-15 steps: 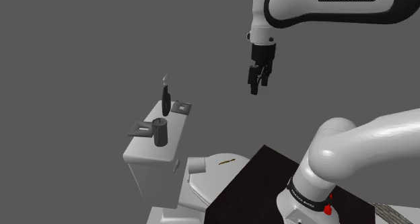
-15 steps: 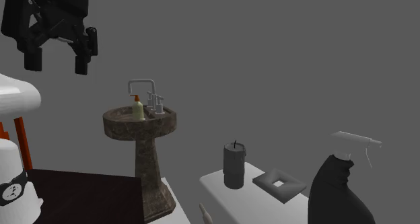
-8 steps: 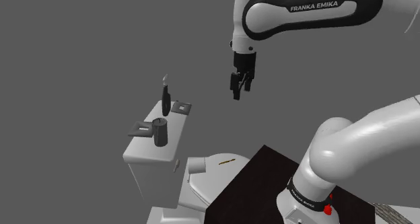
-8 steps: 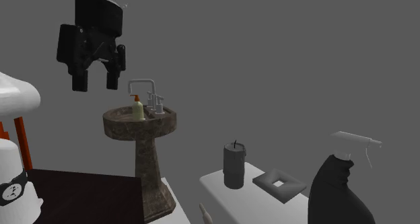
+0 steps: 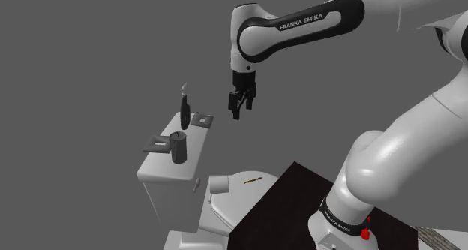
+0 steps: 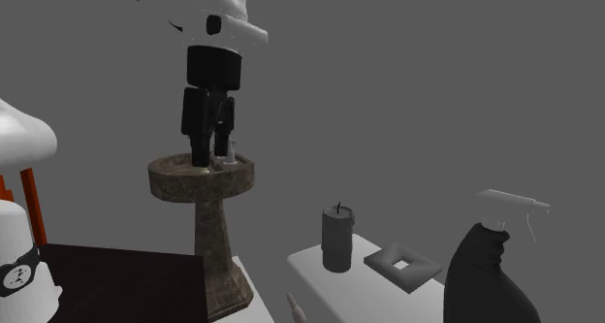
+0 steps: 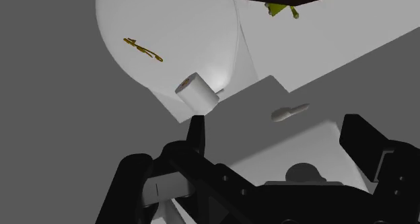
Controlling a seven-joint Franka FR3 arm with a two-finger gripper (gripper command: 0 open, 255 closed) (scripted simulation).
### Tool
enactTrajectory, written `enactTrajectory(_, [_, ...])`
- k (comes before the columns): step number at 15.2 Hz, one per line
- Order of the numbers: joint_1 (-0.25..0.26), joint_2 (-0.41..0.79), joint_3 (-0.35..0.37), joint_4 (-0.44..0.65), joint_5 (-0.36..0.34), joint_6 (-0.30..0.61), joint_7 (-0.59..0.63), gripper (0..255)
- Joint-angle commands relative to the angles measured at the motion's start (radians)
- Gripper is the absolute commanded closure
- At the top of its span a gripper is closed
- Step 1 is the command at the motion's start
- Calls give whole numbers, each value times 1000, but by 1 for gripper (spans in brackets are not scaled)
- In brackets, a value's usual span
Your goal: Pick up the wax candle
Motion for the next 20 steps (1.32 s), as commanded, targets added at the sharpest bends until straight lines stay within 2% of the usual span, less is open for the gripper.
enactTrajectory(1, [10,70,14,31,6,48,10,0])
enactTrajectory(11, [50,421,64,251,-2,213,44,0])
enactTrajectory(20, [100,744,91,553,-42,265,76,0])
